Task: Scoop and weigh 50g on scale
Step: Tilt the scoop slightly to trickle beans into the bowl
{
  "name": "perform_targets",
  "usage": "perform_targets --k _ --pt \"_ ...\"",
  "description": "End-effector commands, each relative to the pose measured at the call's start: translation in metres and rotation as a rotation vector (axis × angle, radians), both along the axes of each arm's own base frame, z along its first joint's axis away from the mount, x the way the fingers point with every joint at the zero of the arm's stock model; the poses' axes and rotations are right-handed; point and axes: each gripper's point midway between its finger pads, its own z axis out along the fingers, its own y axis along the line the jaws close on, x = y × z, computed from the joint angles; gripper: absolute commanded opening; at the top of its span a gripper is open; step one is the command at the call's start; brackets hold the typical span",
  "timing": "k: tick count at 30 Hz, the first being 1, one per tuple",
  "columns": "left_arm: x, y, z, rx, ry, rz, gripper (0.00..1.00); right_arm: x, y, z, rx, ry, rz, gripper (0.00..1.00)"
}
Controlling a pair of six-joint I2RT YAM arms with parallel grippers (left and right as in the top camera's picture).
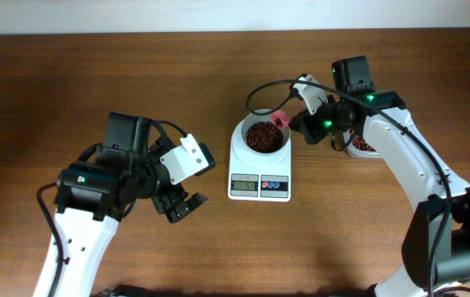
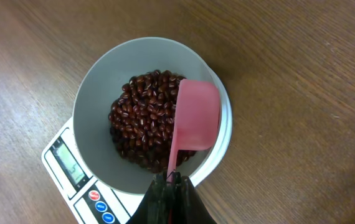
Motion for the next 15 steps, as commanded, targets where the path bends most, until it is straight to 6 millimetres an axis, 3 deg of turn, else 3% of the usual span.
perform_targets --k 1,11,15 --pt "0.000 0.000 0.000 -0.006 0.006 0.009 0.99 0.000 0.007 -0.002 -0.026 -0.016 0.028 0.04" --pt "0.000 0.000 0.000 -0.006 0.006 0.009 0.99 -0.006 0.021 -0.015 -0.187 -0.050 0.053 0.04" --pt "0.000 0.000 0.000 -0.006 0.006 0.009 0.99 -0.012 0.023 -0.032 -0.192 0.008 0.067 0.04"
